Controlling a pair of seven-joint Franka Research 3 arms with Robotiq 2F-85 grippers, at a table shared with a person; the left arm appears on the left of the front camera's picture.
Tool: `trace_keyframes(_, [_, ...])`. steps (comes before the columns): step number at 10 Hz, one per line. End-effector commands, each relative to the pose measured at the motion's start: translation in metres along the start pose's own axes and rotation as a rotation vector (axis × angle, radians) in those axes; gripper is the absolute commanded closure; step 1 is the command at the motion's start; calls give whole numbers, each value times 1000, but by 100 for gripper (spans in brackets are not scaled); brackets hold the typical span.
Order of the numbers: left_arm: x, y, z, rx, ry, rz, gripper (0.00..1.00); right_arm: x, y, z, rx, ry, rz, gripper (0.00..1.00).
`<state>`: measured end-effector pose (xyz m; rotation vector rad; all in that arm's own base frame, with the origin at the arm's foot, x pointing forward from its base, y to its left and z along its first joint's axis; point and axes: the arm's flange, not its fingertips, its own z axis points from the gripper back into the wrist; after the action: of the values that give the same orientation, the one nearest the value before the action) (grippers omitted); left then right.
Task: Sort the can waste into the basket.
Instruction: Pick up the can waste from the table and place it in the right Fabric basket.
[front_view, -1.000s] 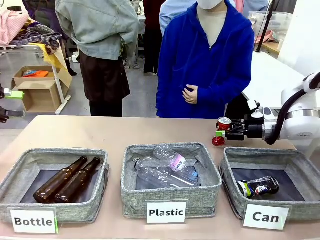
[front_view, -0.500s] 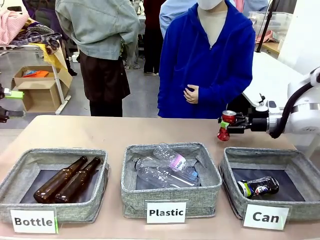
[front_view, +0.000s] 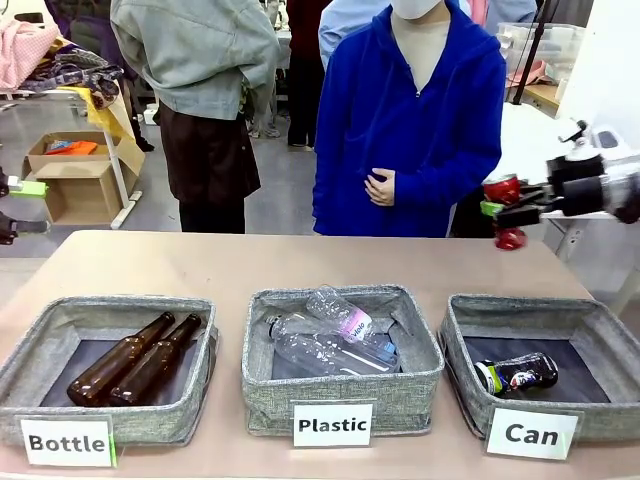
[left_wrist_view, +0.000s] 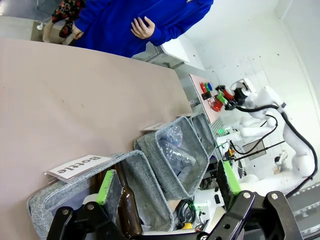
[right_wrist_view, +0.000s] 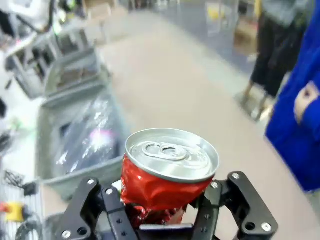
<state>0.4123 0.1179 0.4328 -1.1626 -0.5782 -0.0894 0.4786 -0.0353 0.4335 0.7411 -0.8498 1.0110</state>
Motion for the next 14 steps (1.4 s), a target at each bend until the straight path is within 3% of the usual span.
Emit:
trace_keyframes(1, [2, -3, -1, 4, -1, 12, 0, -3, 58, 27, 17, 177, -51, 100])
trace_keyframes(3, [2, -3, -1, 4, -1, 12, 0, -21, 103, 37, 62, 292, 6, 100])
trace_keyframes(4, [2, -3, -1, 4, -1, 12, 0, -32, 107, 36, 63, 360, 18, 100])
trace_keyframes(8, [2, -3, -1, 4, -1, 12, 0, -32, 90, 35, 69, 367, 19, 100])
trace_keyframes(11, [2, -3, -1, 4, -1, 12, 0, -33, 86, 31, 84, 395, 24, 17])
trace_keyframes(12, [2, -3, -1, 4, -1, 12, 0, -32, 86, 32, 85, 394, 25, 0])
trace_keyframes(14, [2, -3, -1, 4, -1, 12, 0, -34, 83, 28, 81, 401, 19, 0])
